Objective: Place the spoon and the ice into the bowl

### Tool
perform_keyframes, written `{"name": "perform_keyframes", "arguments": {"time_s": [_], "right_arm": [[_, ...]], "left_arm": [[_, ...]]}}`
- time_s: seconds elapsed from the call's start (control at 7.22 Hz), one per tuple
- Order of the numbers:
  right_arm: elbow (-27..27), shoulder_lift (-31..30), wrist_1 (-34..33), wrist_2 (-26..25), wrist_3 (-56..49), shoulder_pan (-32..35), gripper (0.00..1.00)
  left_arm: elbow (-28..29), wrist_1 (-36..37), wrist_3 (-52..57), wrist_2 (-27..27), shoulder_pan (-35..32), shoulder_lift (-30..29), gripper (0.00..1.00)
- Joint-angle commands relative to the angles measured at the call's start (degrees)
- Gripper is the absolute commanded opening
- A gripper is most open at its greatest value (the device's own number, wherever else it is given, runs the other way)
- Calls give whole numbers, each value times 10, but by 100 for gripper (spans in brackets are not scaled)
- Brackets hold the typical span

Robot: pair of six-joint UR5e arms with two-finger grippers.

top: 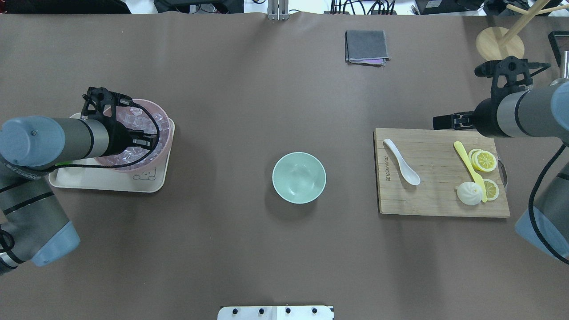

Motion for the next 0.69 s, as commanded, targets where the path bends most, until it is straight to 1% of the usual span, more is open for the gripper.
{"name": "perform_keyframes", "arguments": {"time_s": [0.0, 0.28, 0.55], "right_arm": [[0, 0, 0, 0, -1, 0, 100], [0, 0, 0, -1, -1, 0, 100], [0, 0, 0, -3, -1, 0, 100]], "left_arm": [[0, 0, 0, 0, 0, -2, 44], [-1, -1, 0, 1, 0, -5, 29], [-6, -3, 1, 2, -2, -5, 8]]}}
